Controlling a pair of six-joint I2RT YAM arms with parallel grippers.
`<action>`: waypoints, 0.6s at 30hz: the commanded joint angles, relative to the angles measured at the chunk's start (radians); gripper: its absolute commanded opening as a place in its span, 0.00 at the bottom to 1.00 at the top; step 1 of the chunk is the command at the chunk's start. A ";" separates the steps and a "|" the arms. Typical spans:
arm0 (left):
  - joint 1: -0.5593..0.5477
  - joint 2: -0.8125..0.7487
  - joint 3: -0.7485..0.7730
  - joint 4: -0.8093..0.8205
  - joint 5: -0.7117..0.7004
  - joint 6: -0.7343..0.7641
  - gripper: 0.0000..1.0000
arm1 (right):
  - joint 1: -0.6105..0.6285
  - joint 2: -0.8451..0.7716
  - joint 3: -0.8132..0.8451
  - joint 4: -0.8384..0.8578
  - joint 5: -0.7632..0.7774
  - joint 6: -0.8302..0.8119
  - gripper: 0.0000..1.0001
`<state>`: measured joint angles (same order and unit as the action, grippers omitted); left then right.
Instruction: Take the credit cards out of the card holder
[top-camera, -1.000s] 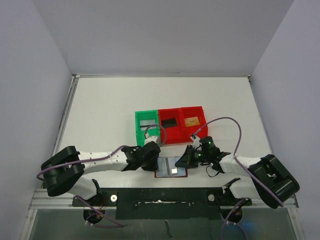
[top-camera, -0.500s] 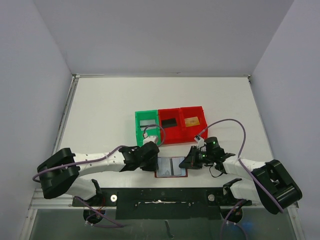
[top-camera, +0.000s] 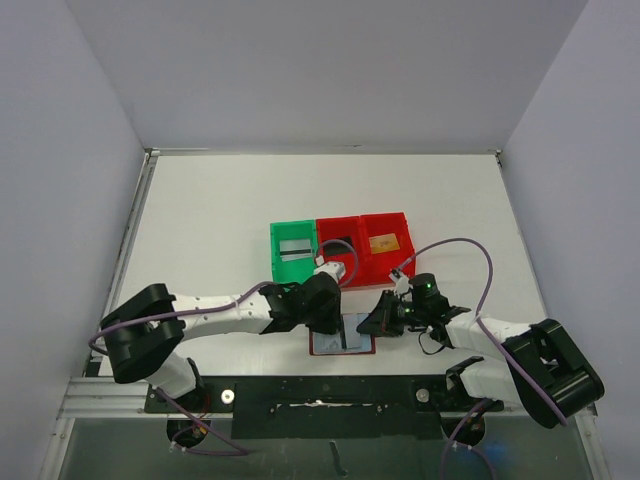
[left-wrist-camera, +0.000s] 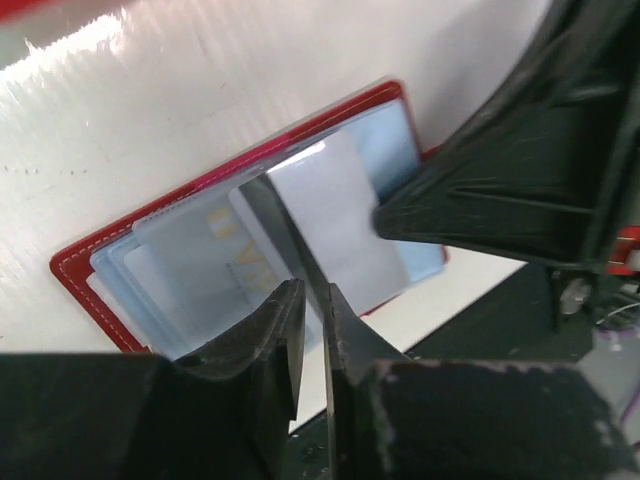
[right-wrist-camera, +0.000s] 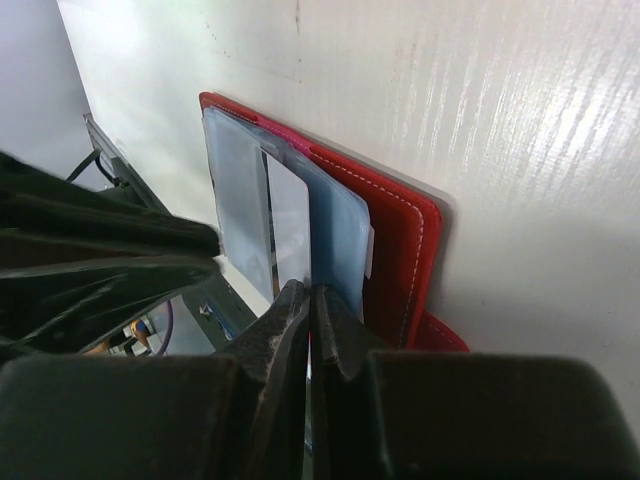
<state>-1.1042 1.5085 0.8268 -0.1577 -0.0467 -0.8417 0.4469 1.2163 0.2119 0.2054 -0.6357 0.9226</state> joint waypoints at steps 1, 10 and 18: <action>-0.006 0.043 -0.001 -0.021 -0.014 -0.012 0.10 | 0.009 -0.004 0.002 0.060 0.011 0.018 0.01; -0.006 0.081 -0.031 -0.052 -0.040 -0.020 0.04 | 0.010 0.009 -0.015 0.122 -0.015 0.041 0.09; -0.007 0.093 -0.019 -0.088 -0.063 -0.028 0.01 | 0.022 0.059 -0.034 0.227 -0.036 0.069 0.23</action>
<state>-1.1076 1.5745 0.7982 -0.1913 -0.0719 -0.8669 0.4564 1.2503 0.1902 0.3225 -0.6468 0.9745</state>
